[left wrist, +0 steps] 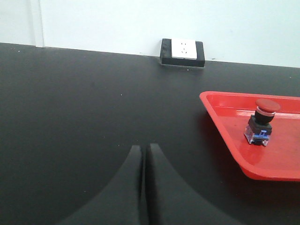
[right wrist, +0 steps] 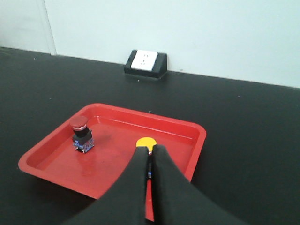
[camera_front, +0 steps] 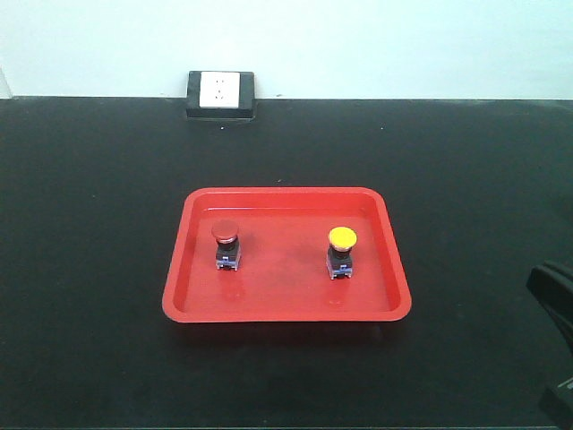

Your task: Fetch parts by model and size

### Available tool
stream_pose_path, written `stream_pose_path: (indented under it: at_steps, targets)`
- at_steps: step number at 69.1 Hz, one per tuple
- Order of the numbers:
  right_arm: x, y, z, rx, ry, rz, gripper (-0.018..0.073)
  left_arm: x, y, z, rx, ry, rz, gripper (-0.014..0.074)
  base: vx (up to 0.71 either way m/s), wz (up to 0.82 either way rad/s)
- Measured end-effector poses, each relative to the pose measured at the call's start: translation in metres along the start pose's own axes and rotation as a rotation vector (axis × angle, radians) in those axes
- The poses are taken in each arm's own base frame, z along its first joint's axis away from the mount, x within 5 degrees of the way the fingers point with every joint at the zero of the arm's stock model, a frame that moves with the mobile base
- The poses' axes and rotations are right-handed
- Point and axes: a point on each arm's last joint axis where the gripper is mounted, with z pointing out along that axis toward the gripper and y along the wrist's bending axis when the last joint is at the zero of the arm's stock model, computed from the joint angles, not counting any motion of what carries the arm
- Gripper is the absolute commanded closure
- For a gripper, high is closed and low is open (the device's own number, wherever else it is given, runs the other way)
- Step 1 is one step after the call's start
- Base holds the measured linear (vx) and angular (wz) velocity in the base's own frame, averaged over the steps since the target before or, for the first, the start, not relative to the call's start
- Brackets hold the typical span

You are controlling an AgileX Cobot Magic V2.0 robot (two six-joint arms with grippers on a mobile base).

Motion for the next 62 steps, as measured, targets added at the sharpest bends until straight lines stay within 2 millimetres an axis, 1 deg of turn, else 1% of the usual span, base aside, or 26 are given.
stream_pose_path:
  at_steps: [7,13,18,23,31,38,46,56,62]
  targets:
    - [0.001,-0.005,0.0,0.048,0.004,0.016,0.0568,0.0,0.0,0.0,0.0,0.0,0.0,0.0603,0.0,0.0]
    - [0.008,-0.014,0.0,0.135,0.024,0.044,0.0568,0.0,0.0,0.0,0.0,0.0,0.0,0.0603,0.0,0.0]
    - [0.018,-0.02,-0.001,0.201,0.044,0.064,0.0568,0.0,0.0,0.0,0.0,0.0,0.0,0.0603,0.0,0.0]
    - [0.033,-0.027,-0.004,0.285,0.066,0.084,0.0568,0.0,0.0,0.0,0.0,-0.001,0.0,0.0603,0.0,0.0]
    - [0.056,-0.033,-0.012,0.379,0.08,0.107,0.0568,0.0,0.0,0.0,0.0,-0.001,0.0,0.0603,0.0,0.0]
    - [0.075,-0.035,-0.018,0.439,0.079,0.124,0.0568,0.0,0.0,0.0,0.0,-0.001,0.0,0.0603,0.0,0.0]
    - [0.095,-0.034,-0.023,0.464,0.068,0.127,0.0568,0.0,0.0,0.0,0.0,-0.001,0.0,0.0603,0.0,0.0]
    - [0.112,-0.031,-0.027,0.463,0.02,0.118,0.0568,0.0,0.0,0.0,0.0,-0.001,0.0,0.0603,0.0,0.0]
    - [0.117,-0.029,-0.029,0.464,-0.021,0.112,0.0568,0.0,0.0,0.0,0.0,-0.001,0.0,0.0603,0.0,0.0]
